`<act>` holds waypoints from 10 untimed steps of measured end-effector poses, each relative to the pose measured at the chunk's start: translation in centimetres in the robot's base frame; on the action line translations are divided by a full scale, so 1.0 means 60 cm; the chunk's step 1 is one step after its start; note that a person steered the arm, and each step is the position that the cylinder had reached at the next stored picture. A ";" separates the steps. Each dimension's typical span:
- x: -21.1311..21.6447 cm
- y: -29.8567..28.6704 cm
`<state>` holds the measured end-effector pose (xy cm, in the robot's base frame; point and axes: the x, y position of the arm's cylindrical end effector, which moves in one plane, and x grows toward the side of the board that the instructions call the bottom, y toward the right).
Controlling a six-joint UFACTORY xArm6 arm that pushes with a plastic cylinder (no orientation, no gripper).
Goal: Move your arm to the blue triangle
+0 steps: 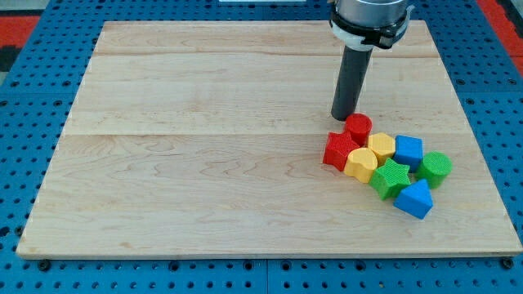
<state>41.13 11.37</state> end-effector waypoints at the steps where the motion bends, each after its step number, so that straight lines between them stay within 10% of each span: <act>1: -0.001 0.000; 4: -0.093 -0.059; 7: 0.241 -0.214; 10: 0.344 0.032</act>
<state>61.80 13.28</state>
